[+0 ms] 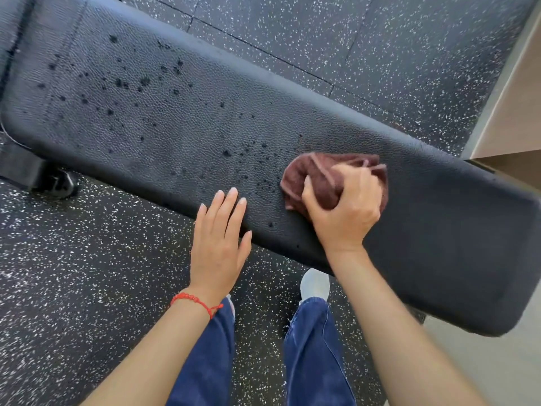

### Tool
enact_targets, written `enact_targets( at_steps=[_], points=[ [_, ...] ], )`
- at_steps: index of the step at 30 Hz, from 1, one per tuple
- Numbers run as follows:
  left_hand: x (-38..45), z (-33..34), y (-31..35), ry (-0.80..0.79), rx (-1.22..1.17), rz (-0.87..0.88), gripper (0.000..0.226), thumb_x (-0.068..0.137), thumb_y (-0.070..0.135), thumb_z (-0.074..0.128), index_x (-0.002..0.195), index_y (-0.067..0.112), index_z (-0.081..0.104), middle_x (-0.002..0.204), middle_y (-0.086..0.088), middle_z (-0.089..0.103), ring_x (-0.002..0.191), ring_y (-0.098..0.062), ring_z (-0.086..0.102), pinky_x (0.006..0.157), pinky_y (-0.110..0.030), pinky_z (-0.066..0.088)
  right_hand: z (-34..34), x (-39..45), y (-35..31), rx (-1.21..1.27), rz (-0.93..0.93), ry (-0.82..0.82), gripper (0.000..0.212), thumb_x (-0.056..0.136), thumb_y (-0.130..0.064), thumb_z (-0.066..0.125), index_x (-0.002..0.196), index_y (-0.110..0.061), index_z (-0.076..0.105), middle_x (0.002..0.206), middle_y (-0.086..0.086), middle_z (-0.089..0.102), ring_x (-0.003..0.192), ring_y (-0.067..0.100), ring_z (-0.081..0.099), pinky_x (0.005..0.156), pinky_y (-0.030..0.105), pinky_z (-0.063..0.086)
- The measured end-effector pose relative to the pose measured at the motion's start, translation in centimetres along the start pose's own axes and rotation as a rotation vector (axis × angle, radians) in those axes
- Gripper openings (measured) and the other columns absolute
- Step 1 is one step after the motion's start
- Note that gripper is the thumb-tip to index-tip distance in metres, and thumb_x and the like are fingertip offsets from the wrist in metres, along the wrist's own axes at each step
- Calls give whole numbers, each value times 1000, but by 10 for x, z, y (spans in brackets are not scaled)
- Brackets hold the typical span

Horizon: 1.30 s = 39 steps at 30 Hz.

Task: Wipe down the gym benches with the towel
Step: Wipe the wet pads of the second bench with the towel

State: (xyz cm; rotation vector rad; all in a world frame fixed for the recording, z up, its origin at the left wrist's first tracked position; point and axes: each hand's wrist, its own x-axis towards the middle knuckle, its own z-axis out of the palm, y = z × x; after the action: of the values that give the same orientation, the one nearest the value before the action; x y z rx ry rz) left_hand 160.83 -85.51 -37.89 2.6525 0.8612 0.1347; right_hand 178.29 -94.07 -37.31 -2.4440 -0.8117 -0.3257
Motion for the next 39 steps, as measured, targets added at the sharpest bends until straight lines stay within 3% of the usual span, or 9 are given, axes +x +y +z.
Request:
enact_targets(
  at_steps=[5, 9, 13, 20, 27, 39],
  points=[
    [0, -2, -1, -19, 2, -2, 46, 91, 23, 42, 129, -3, 48, 139, -21, 43, 132, -32, 29, 109, -47, 16, -19, -68, -21, 88, -128, -107, 34, 85, -43, 61, 94, -11, 54, 76, 11, 60, 69, 28, 53, 67, 38, 43],
    [0, -6, -3, -49, 7, 15, 47, 91, 23, 40, 130, -2, 47, 140, -19, 41, 133, -31, 28, 109, -47, 18, -21, -81, -28, 69, -186, -163, 36, 86, -46, 57, 94, -11, 57, 76, 12, 62, 66, 30, 57, 61, 38, 48],
    [1, -13, -7, -65, 0, 44, 47, 92, 22, 39, 132, -1, 46, 142, -18, 40, 134, -32, 32, 110, -46, 22, -11, -60, -33, 48, -168, -180, 42, 82, -46, 61, 82, -4, 68, 73, 11, 60, 62, 28, 54, 59, 38, 46],
    [11, -34, -42, 13, -16, -49, 47, 91, 20, 41, 131, -3, 46, 141, -22, 40, 133, -35, 32, 108, -50, 25, 44, 28, -73, -31, -98, -54, 39, 79, -44, 60, 82, -6, 66, 71, 13, 59, 63, 31, 55, 63, 39, 38],
    [10, -40, -79, 11, 13, -85, 47, 91, 18, 40, 131, -4, 45, 141, -24, 38, 132, -38, 32, 106, -55, 28, 75, 84, -93, -70, -10, -37, 44, 75, -46, 60, 87, -4, 65, 77, 17, 61, 71, 34, 59, 69, 35, 31],
    [9, -36, -83, -9, -13, -93, 49, 91, 21, 37, 133, -2, 43, 143, -22, 37, 134, -36, 29, 108, -53, 26, 23, -32, -79, 112, -292, -209, 36, 79, -41, 66, 85, -5, 65, 75, 9, 60, 67, 28, 54, 66, 36, 42]
  ],
)
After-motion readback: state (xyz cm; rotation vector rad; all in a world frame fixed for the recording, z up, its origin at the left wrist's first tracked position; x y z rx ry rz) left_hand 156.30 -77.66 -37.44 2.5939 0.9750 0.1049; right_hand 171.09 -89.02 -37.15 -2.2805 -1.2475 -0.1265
